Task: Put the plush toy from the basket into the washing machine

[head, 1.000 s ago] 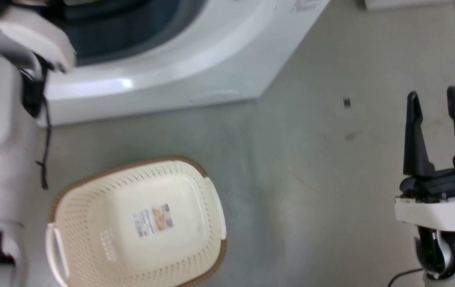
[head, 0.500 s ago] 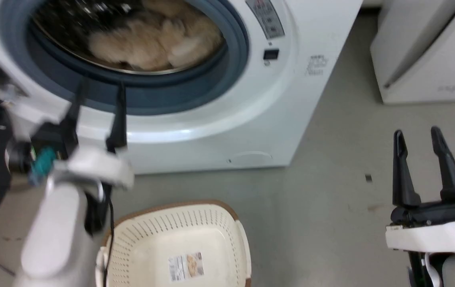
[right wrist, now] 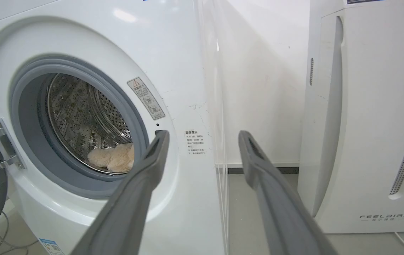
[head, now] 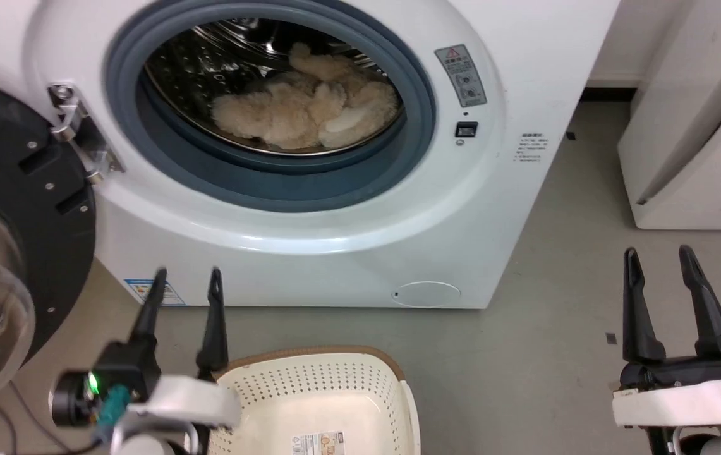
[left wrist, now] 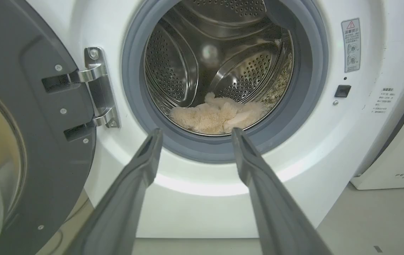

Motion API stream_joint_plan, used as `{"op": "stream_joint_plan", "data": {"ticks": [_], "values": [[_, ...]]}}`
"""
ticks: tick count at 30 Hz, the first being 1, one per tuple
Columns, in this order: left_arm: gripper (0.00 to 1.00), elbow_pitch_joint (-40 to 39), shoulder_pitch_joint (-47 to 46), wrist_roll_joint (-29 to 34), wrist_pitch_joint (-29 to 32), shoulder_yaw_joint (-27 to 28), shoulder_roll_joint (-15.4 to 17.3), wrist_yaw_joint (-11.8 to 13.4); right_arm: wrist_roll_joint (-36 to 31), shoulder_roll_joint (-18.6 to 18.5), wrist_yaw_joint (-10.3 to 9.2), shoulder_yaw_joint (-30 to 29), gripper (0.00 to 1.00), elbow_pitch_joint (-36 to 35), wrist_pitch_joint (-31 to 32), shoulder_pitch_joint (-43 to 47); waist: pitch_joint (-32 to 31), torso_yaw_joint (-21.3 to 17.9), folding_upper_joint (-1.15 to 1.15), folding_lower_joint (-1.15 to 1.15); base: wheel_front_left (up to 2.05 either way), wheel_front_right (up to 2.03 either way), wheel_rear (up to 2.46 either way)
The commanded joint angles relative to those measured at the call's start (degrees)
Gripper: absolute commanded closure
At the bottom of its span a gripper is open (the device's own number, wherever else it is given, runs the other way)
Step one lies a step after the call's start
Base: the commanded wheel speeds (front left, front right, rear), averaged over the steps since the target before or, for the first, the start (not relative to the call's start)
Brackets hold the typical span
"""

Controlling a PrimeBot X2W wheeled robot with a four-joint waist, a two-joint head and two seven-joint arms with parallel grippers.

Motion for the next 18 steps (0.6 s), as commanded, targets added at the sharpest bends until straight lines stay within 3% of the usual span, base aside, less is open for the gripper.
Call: {"op": "stream_joint_plan", "data": {"ticks": [1, 6, 12, 13, 18], "values": [[0.0, -0.57, 1.8, 0.41, -0.25, 0.04, -0.99, 0.49, 0.28, -0.01, -0.04, 0.0, 0.0, 0.54, -0.25, 0.89, -0.39, 0.45, 0.0, 0.01, 0.0, 0.0, 0.0], [0.0, -1.46, 4.73, 1.01, -0.25, 1.07, -3.04, 1.04, 0.39, -0.01, -0.04, 0.01, 0.0, 1.59, -0.25, 1.39, -0.88, 1.05, 0.0, 0.01, 0.0, 0.0, 0.0], [0.0, -1.07, 5.39, 1.74, -0.25, 1.51, -3.75, -0.54, -0.41, -0.01, -0.04, 0.69, 0.0, 2.83, -0.25, 1.62, -0.95, 1.4, 0.0, 0.01, 0.0, 0.0, 0.0], [1.0, -1.03, 4.86, 1.54, 0.01, 1.33, -3.75, -0.58, -0.11, 0.0, 0.0, 0.71, 1.0, 2.74, 0.01, 1.11, -0.96, 1.4, 0.0, 0.01, 0.0, 0.0, 0.0], [1.0, -1.06, 4.87, 1.5, 0.19, 1.3, -3.76, -0.59, -0.17, 0.01, 0.0, 0.71, 1.0, 2.78, 0.14, 1.11, -1.03, 1.4, 0.0, 0.01, 0.0, 0.0, 0.0]]}}
